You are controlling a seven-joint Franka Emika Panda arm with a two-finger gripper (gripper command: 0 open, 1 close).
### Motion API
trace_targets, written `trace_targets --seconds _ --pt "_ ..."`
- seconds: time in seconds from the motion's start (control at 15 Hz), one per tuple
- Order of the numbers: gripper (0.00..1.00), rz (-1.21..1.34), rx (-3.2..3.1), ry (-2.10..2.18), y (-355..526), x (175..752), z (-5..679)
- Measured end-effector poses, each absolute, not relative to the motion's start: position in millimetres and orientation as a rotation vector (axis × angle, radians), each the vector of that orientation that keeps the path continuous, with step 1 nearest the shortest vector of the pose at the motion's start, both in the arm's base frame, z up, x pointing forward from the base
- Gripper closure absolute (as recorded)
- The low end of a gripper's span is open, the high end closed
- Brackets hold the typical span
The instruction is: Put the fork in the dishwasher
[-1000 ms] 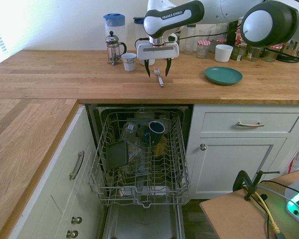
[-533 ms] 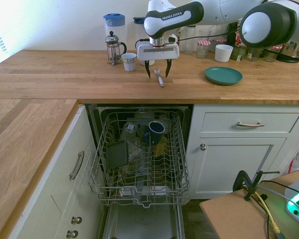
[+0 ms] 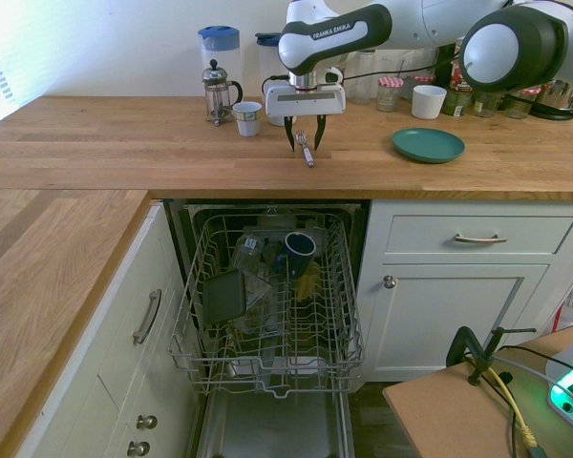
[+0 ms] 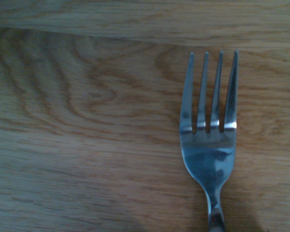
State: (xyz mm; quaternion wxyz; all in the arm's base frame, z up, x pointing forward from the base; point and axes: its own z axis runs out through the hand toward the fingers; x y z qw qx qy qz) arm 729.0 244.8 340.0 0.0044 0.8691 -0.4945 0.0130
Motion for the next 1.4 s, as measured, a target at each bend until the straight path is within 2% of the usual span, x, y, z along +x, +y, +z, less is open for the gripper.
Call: trace_targets --seconds 0.87,1.2,1.4 --pt "1.0 -0.068 2.727 -1.554 222 734 347" --pt "1.0 0.014 2.779 -1.53 214 734 400" --pt "1.0 0.038 2.791 -1.501 222 706 440"
